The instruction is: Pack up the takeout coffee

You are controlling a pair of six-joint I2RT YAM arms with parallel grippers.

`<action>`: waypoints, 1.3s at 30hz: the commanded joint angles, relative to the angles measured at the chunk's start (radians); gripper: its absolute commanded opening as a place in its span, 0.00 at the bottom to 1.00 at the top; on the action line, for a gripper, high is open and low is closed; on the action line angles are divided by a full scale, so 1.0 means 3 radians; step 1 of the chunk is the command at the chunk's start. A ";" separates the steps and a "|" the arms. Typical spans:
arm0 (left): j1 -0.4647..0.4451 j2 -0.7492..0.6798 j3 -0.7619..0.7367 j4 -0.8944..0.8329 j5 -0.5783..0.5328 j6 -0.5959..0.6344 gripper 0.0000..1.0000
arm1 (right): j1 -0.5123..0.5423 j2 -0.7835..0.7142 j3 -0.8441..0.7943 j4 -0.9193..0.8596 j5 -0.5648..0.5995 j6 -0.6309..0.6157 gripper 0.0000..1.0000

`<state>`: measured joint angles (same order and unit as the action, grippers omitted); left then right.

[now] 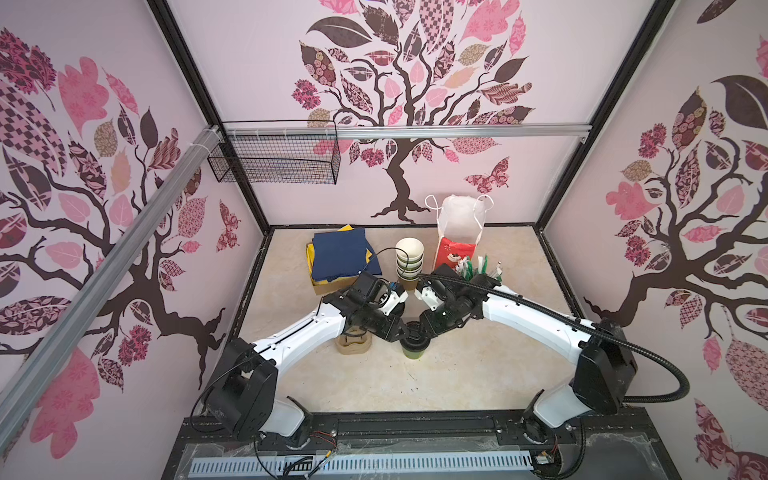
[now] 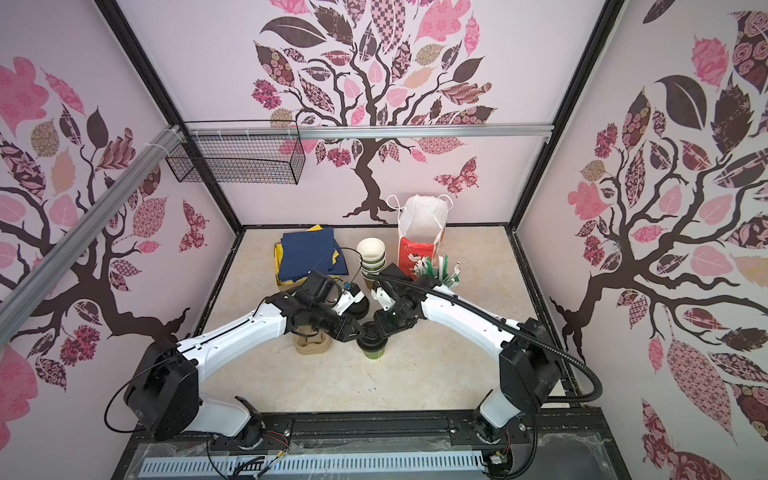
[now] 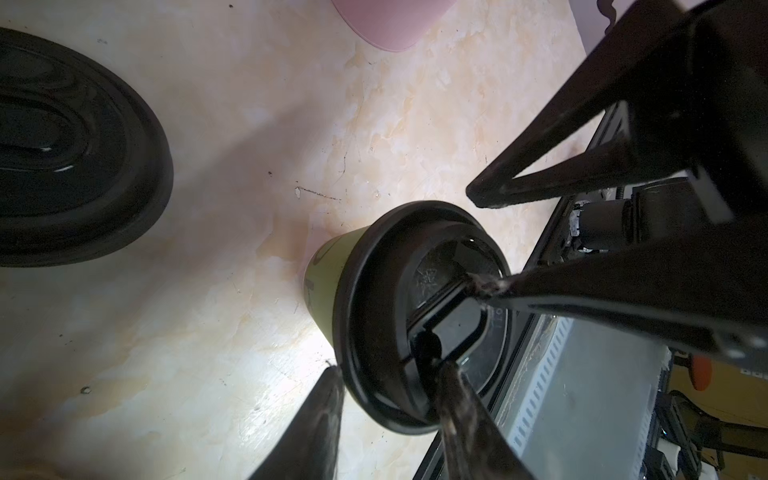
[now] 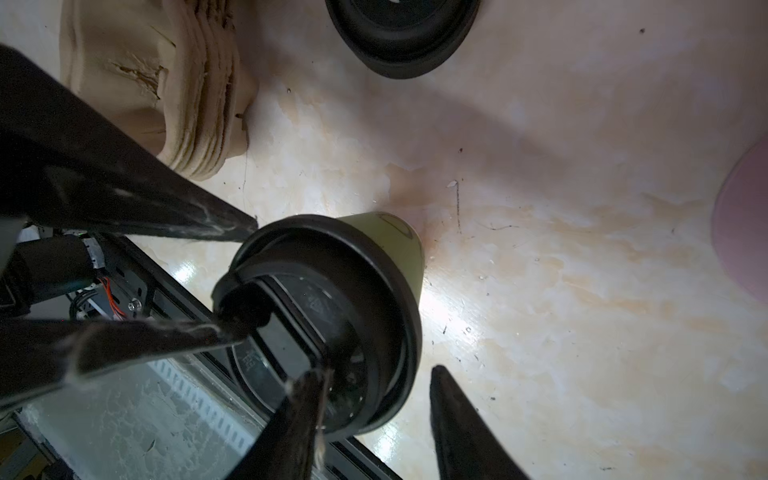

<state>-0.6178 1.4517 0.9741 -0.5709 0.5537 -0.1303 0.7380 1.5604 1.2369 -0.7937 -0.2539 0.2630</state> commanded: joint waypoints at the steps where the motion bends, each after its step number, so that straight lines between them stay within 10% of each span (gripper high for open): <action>1: 0.0001 0.0105 0.0029 -0.0163 -0.0276 0.0051 0.41 | 0.0001 -0.0024 -0.0005 0.0063 0.0070 0.0104 0.46; 39: 0.0004 0.0107 0.0050 -0.0211 -0.0304 0.0106 0.40 | -0.0005 -0.0057 -0.0113 0.0137 0.0056 0.0261 0.19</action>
<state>-0.6178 1.4521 0.9783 -0.5781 0.5495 -0.1230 0.7380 1.5394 1.2160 -0.7364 -0.2260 0.3374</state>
